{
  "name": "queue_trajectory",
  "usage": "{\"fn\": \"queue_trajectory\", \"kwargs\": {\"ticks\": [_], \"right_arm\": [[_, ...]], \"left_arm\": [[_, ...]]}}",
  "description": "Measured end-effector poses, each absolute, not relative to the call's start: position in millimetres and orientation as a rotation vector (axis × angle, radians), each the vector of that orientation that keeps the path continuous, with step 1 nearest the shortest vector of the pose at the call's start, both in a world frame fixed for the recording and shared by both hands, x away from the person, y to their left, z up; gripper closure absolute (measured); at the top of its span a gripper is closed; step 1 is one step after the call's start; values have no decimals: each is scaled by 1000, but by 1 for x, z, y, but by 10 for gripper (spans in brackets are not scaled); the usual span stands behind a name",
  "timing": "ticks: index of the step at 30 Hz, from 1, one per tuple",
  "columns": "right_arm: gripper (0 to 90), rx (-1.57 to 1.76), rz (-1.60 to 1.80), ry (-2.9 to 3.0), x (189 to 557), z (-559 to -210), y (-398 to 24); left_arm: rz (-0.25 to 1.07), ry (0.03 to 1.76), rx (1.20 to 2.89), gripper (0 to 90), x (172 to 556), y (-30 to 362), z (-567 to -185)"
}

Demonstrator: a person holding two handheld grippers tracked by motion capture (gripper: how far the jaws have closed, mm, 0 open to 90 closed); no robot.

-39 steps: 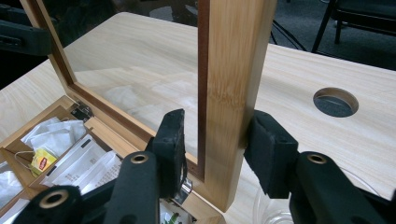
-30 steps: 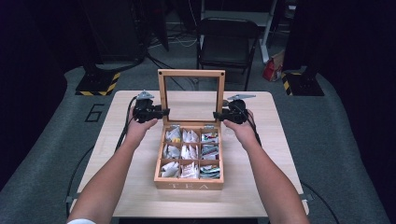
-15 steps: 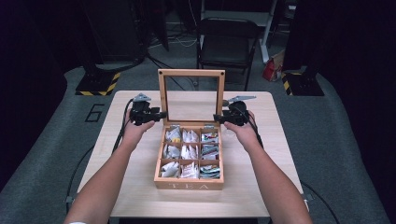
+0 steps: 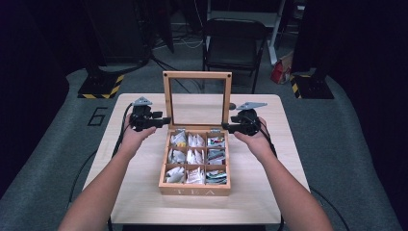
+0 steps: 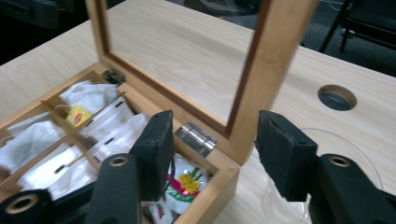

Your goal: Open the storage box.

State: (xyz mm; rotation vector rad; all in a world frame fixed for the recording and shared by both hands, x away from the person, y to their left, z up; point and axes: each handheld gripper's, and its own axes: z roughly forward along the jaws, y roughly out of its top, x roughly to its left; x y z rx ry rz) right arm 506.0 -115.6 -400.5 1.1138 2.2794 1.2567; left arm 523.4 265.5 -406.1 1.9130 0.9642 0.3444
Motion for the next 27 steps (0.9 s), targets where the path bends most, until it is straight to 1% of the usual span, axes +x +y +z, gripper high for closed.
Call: {"fn": "queue_trajectory", "kwargs": {"ticks": [3, 11, 22, 27], "right_arm": [[494, 1065, 1289, 2295, 498, -398, -113], [500, 1026, 1344, 2324, 487, -401, -103], [523, 896, 1413, 2380, 460, -404, -83], [555, 838, 1440, 2408, 446, -404, -71]], "left_arm": [[338, 956, 1912, 438, 520, 266, -404], [338, 933, 1891, 440, 511, 267, -402], [350, 917, 1882, 441, 504, 269, -402], [350, 908, 1882, 441, 502, 268, -401]]}}
